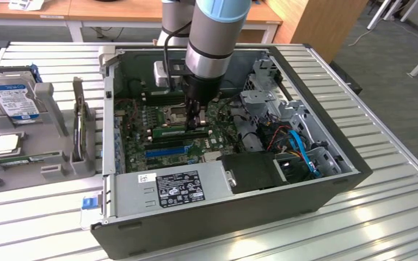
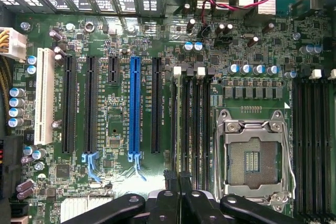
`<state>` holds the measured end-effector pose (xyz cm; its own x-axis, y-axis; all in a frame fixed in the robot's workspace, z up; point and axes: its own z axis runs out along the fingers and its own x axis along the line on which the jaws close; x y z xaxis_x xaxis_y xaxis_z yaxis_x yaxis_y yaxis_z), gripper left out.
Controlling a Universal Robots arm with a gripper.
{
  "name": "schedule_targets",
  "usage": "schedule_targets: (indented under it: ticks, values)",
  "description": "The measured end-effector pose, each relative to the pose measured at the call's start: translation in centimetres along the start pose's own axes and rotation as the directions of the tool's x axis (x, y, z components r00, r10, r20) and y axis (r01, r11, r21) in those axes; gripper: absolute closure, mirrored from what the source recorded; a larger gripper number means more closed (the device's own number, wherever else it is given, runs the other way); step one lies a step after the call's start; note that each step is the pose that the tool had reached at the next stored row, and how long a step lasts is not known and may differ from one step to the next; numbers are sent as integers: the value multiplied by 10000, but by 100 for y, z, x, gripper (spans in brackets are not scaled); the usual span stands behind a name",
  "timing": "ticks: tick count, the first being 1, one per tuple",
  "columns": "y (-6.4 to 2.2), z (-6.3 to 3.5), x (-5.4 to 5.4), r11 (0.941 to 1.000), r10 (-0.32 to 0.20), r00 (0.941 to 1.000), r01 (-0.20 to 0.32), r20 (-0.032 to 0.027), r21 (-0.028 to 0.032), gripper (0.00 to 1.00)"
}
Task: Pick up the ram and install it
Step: 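Insert the ram into the slot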
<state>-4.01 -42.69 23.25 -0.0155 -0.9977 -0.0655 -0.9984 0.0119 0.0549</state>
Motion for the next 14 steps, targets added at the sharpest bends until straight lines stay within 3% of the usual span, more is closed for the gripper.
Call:
schedule_targets:
  ticks: [14]
  values:
    - [-1, 7, 0, 10000, -1, 10000, 1, 2, 1, 88]
